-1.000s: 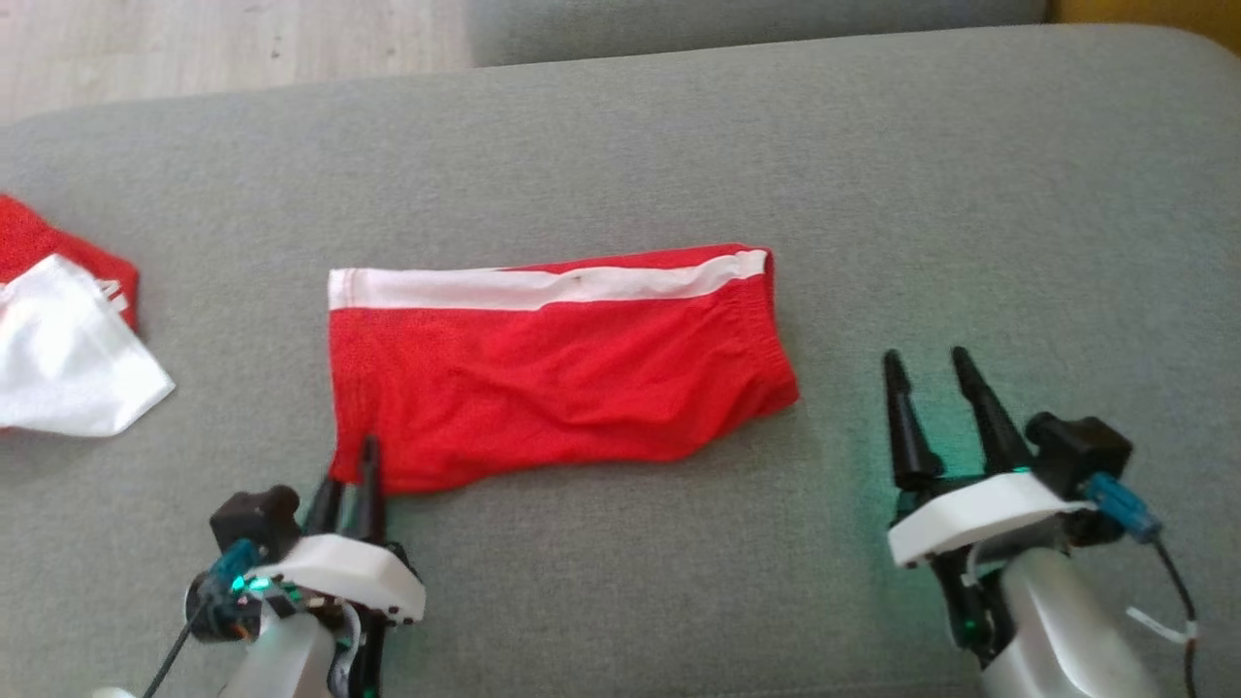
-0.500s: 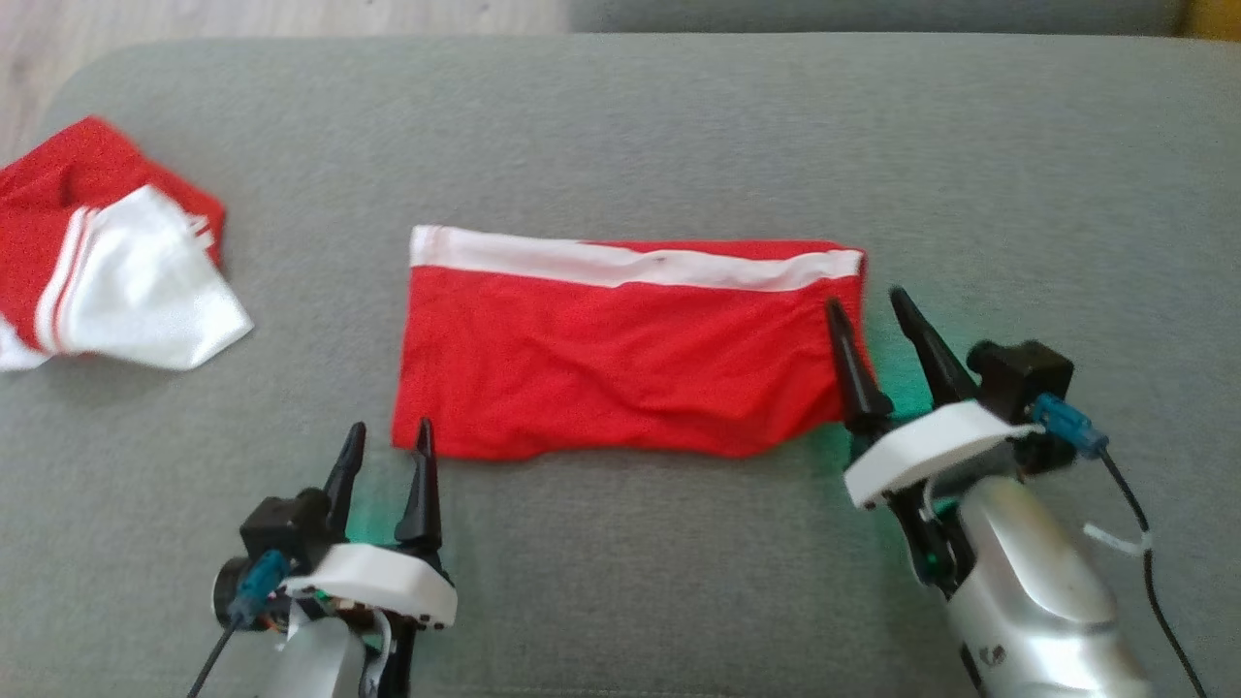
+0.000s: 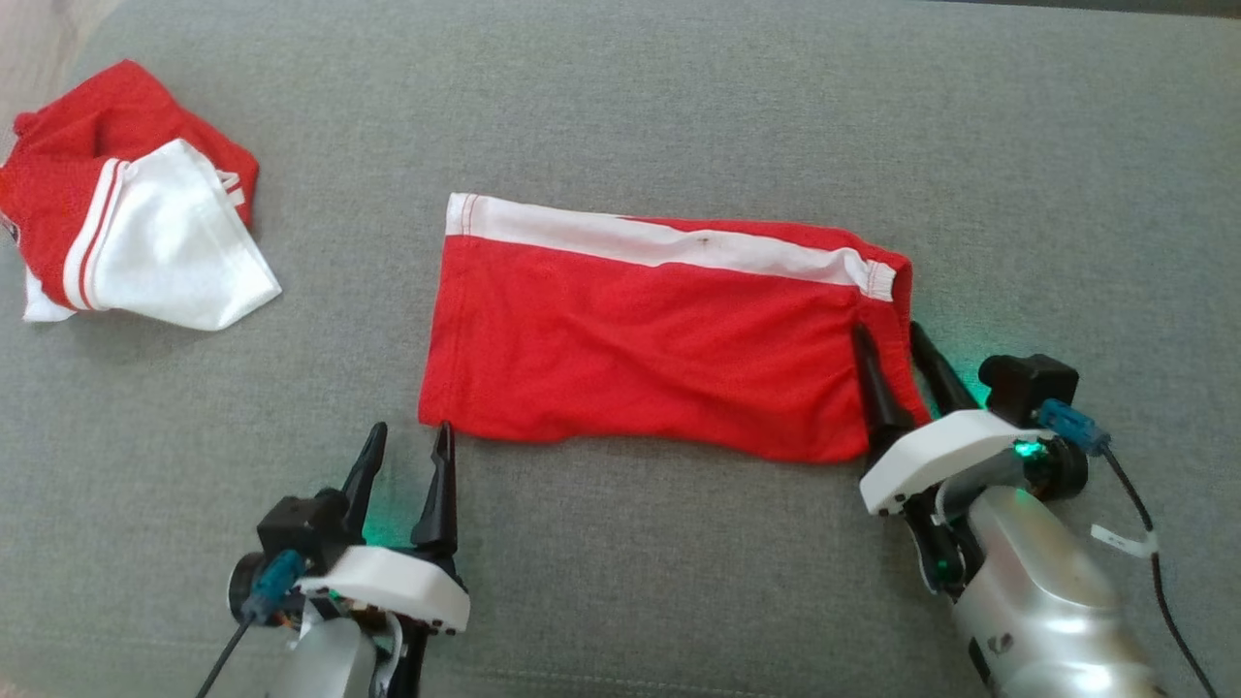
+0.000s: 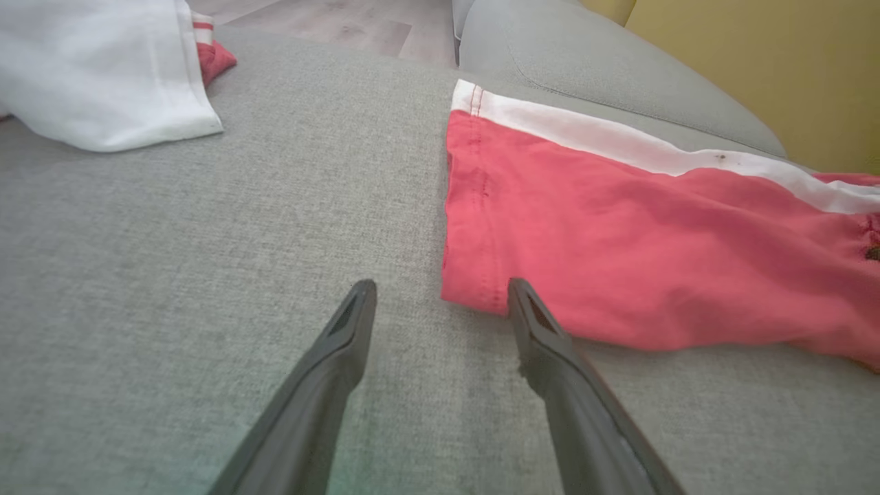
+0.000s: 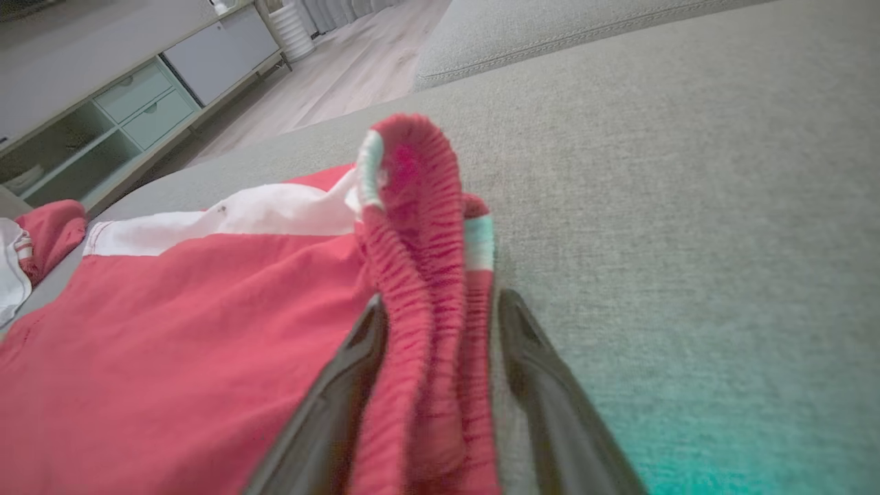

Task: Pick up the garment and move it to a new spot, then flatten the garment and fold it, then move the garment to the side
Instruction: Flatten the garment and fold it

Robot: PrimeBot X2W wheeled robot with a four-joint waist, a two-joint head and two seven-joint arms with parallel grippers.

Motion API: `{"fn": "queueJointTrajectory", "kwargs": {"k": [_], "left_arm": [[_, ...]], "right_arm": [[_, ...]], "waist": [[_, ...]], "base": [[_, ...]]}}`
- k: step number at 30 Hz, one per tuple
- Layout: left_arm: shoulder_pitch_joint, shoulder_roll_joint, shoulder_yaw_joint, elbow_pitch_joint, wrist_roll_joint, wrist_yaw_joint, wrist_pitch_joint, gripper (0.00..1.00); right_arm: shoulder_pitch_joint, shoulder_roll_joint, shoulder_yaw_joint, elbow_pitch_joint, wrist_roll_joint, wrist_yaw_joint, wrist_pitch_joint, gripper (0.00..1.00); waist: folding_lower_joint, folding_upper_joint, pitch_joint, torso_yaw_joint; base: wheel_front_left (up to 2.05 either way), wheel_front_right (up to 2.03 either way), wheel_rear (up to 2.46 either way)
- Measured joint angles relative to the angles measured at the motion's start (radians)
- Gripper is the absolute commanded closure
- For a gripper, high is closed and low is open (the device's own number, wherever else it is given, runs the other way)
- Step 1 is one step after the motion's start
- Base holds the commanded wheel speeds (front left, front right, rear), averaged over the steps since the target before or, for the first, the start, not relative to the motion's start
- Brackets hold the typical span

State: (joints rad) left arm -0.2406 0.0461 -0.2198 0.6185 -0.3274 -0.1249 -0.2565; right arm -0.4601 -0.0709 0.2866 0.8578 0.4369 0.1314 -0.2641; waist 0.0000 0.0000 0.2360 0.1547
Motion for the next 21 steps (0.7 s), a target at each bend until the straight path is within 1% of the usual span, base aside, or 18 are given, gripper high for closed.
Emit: {"fn": "queueJointTrajectory", "kwargs": {"k": [5, 8, 10, 11, 12, 14, 17, 19, 21], "left_arm": [[0.0, 0.0, 0.001, -0.002, 0.0, -0.006, 0.0, 0.0], [0.0, 0.0, 0.002, -0.002, 0.0, -0.007, 0.0, 0.0], [0.0, 0.0, 0.001, -0.003, 0.0, -0.007, 0.0, 0.0], [0.0, 0.0, 0.001, -0.003, 0.0, -0.007, 0.0, 0.0], [0.001, 0.0, -0.001, -0.003, 0.0, -0.007, 0.0, 0.0], [0.003, -0.001, -0.003, -0.003, 0.0, -0.007, 0.0, 0.0], [0.007, -0.001, -0.015, -0.002, -0.007, -0.007, 0.0, 0.0], [0.015, 0.0, -0.028, -0.002, -0.008, -0.007, 0.0, 0.0], [0.032, -0.001, -0.044, 0.004, -0.019, -0.007, 0.0, 0.0]], "right_arm": [[0.0, 0.007, -0.027, 0.0, 0.019, 0.0, 0.0, 1.0], [0.005, 0.021, -0.077, 0.002, 0.012, 0.0, 0.002, 1.0], [0.013, 0.021, -0.122, 0.001, -0.004, 0.0, 0.005, 1.0], [0.013, 0.021, -0.122, 0.001, -0.004, 0.0, 0.005, 1.0], [0.022, 0.018, -0.143, -0.001, -0.01, 0.0, 0.005, 1.0], [0.043, 0.006, -0.18, -0.009, -0.019, 0.0, 0.005, 1.0], [0.064, -0.031, -0.225, -0.021, -0.028, 0.0, 0.005, 1.0], [0.065, -0.049, -0.234, -0.032, -0.029, 0.0, 0.006, 1.0], [0.064, -0.054, -0.216, -0.051, -0.018, 0.0, 0.006, 1.0]], "waist": [[0.0, 0.0, -0.008, -0.015], [0.0, 0.0, -0.017, -0.026], [0.0, 0.0, -0.024, -0.035], [0.0, 0.0, -0.024, -0.035], [0.0, 0.0, -0.028, -0.039], [0.0, 0.0, -0.036, -0.048], [0.0, 0.0, -0.053, -0.061], [0.0, 0.0, -0.066, -0.066], [0.0, 0.0, -0.08, -0.069]], "base": [[0.0, 0.0, 0.0], [0.0, 0.0, 0.0], [0.0, 0.0, 0.0], [0.0, 0.0, 0.0], [0.0, 0.0, 0.0], [0.0, 0.0, 0.0], [0.0, 0.0, 0.0], [0.0, 0.0, 0.0], [0.0, 0.0, 0.0]]}}
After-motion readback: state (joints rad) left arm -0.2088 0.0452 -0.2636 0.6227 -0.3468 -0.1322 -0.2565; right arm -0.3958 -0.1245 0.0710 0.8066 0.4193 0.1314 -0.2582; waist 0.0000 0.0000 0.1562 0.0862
